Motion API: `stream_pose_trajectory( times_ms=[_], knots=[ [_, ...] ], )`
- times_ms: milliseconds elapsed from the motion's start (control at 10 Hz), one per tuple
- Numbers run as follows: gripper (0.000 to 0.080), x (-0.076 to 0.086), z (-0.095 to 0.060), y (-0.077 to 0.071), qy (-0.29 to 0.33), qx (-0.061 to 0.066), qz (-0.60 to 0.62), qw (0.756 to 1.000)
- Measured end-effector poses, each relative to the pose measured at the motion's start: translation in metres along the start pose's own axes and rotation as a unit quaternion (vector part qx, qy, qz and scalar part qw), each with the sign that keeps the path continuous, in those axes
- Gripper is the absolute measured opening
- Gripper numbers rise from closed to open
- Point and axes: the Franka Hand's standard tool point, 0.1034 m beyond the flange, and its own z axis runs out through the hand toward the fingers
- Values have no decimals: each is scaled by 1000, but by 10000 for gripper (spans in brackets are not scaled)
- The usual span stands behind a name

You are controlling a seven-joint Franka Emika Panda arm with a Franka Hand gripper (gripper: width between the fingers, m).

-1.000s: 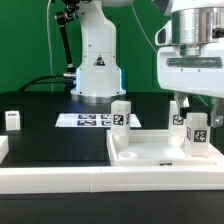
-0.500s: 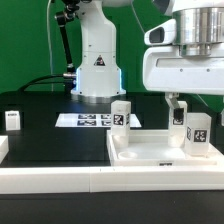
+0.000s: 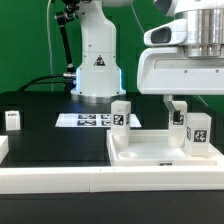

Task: Assemble square table

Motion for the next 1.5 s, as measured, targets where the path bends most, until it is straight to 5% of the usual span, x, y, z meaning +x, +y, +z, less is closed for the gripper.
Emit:
stream_pose_trajectory(
  times_ms=[600, 700, 800, 900, 1500],
  knots=[
    [620, 4, -1, 6, 1, -4, -134, 991],
    [412, 4, -1, 6, 1, -4, -132, 991],
    [412, 4, -1, 6, 1, -4, -120, 993],
    [290, 4, -1, 6, 1, -4, -112, 994],
    [290, 3, 0, 7, 8, 3, 131, 991]
  ],
)
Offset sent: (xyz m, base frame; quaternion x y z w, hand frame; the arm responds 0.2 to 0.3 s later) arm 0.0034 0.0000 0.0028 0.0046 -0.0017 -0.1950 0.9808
